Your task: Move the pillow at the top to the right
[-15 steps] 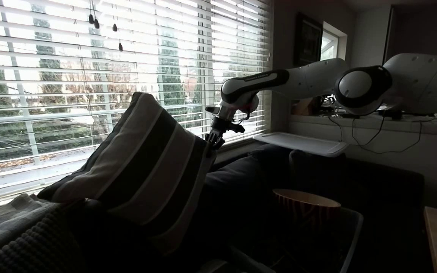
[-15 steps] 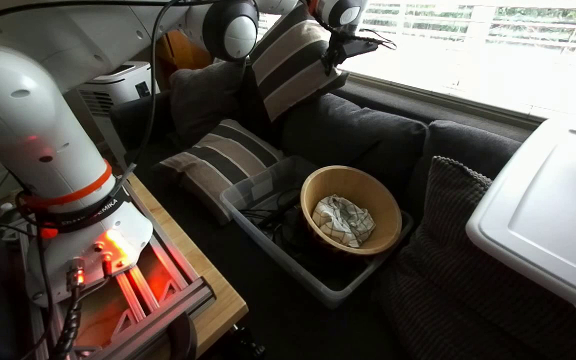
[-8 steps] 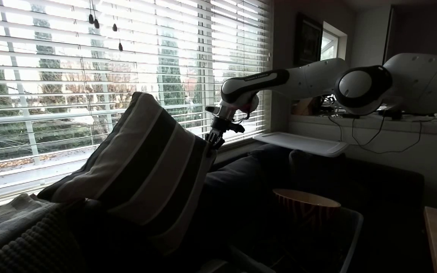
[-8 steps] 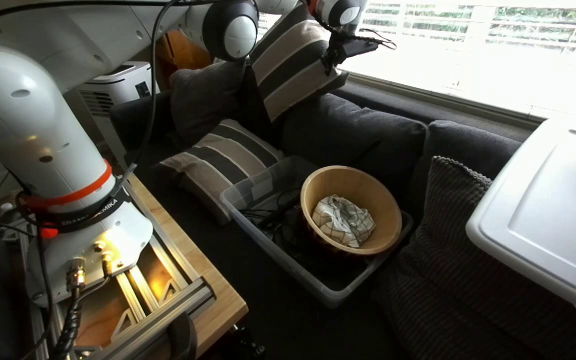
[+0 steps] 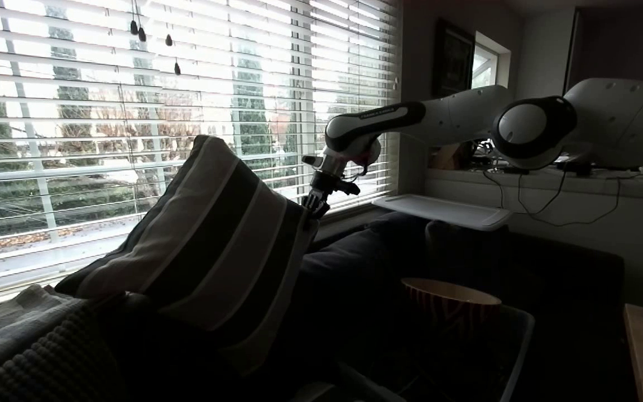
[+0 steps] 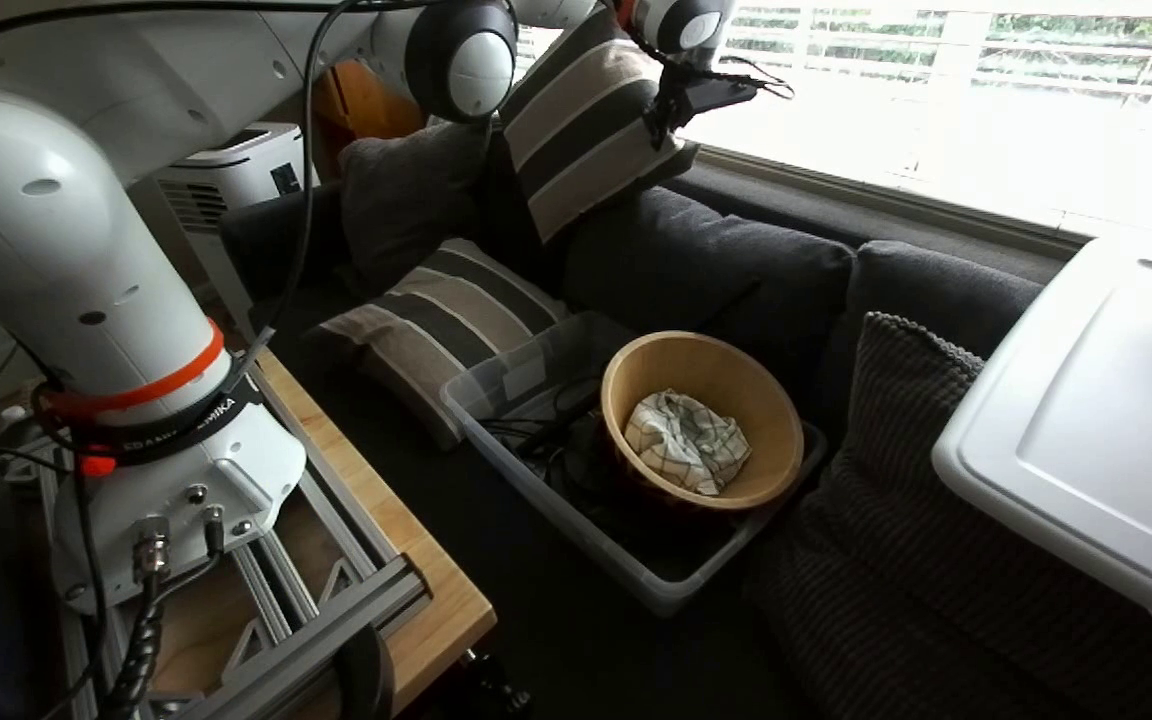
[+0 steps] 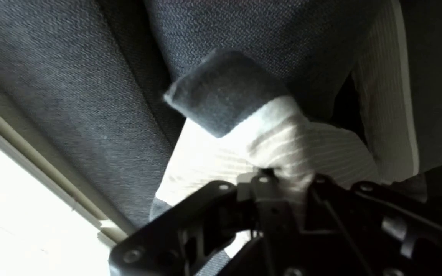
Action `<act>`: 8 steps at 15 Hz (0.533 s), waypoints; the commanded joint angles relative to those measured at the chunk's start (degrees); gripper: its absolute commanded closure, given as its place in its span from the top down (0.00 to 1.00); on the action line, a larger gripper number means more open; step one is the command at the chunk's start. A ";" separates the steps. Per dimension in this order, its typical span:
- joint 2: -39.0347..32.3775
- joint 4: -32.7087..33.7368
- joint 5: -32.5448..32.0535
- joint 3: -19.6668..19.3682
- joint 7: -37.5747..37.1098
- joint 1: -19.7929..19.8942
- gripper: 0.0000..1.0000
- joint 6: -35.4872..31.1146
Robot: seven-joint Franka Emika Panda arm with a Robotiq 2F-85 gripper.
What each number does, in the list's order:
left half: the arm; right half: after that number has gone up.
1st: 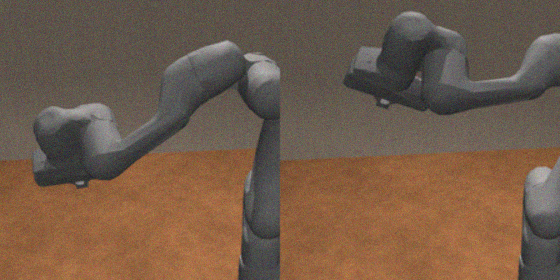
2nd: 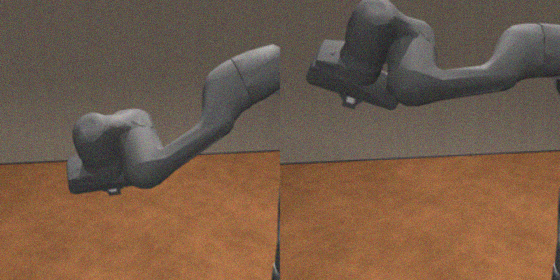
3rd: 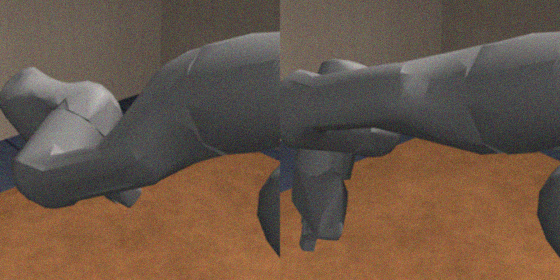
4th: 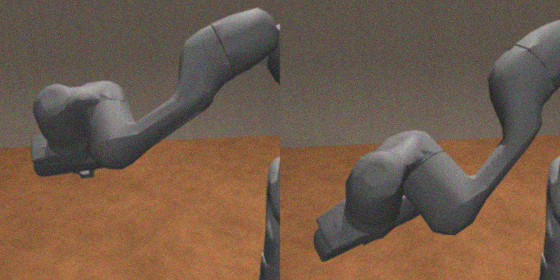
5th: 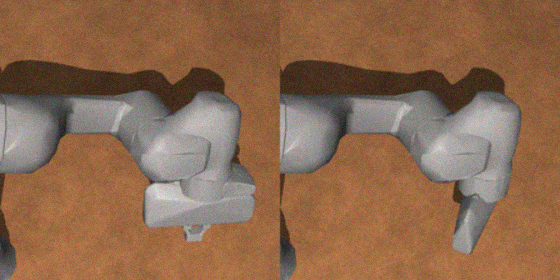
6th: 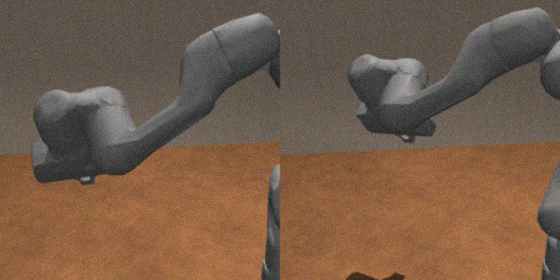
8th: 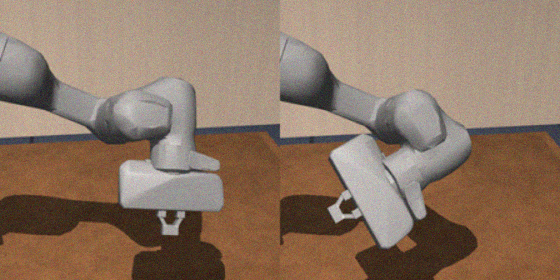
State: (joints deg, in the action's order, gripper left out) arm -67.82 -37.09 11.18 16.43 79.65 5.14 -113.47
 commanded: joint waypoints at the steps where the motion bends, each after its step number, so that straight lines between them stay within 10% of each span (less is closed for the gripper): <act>1: 0.20 0.73 0.00 -0.11 -2.20 0.01 0.14 -0.39; 8: 1.09 1.43 0.00 -0.20 -4.87 -0.01 0.03 -0.39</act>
State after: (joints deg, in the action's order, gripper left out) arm -66.74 -35.66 11.18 16.23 74.78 5.14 -113.86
